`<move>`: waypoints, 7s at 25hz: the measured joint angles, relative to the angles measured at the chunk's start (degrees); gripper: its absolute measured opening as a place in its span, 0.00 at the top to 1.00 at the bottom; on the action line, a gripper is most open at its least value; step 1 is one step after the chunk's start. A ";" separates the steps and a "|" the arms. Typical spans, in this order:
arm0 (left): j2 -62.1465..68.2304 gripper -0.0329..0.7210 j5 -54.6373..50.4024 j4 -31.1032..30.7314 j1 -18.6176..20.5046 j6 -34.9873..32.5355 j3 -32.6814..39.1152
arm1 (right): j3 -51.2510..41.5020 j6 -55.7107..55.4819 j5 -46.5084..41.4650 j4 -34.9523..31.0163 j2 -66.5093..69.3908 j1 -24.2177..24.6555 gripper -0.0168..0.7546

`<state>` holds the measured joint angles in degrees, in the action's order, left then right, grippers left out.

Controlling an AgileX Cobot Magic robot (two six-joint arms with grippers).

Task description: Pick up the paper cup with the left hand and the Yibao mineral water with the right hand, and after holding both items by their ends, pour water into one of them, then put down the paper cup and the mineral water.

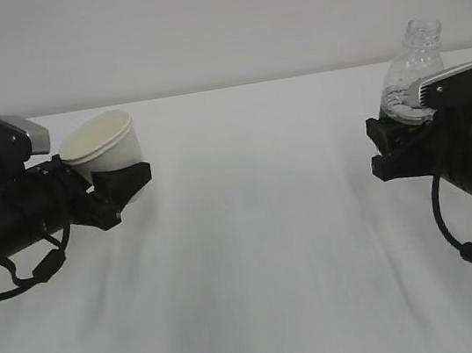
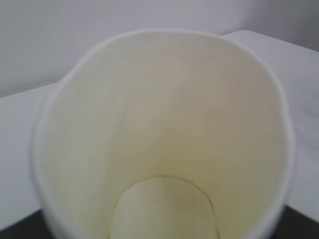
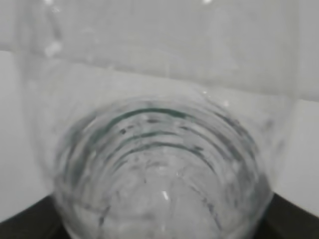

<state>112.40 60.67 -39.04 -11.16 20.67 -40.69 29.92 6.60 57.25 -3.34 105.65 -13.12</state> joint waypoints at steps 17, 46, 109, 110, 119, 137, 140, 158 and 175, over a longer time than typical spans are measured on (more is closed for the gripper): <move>-1.97 0.39 1.84 -18.73 0.00 11.28 0.20 | 0.00 -0.27 -6.20 5.33 -4.27 0.00 0.35; -6.03 0.39 0.28 -31.66 -5.61 15.81 0.20 | -0.12 -8.57 -8.45 18.63 -5.43 0.00 0.35; -6.03 0.39 -2.33 -24.56 -17.29 9.12 0.20 | -0.12 -13.63 -10.94 28.85 -11.44 0.00 0.35; -6.03 0.39 -2.33 -24.56 -17.29 9.12 0.20 | -0.12 -13.65 -11.65 28.85 -11.71 0.00 0.35; -6.03 0.39 -2.43 -24.56 -18.27 9.12 0.20 | 0.10 -13.75 -14.87 30.90 -13.07 0.00 0.35; -6.03 0.39 -2.43 -24.56 -20.27 9.12 0.20 | 5.80 -18.56 -22.07 45.75 -13.24 0.00 0.35; -6.03 0.39 -2.43 -24.56 -20.27 9.12 0.20 | 6.43 -18.70 -22.07 47.30 -13.59 0.00 0.35; -6.03 0.39 -2.43 -24.56 -20.27 9.12 0.20 | 10.04 -18.81 -21.73 56.65 -13.59 0.00 0.35; -6.03 0.39 -2.43 -24.56 -20.27 9.12 0.20 | 10.74 -10.40 -21.92 58.49 -13.59 0.00 0.35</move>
<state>106.36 58.24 -63.60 -31.43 29.79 -40.49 40.66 -3.79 35.33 55.16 92.06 -13.12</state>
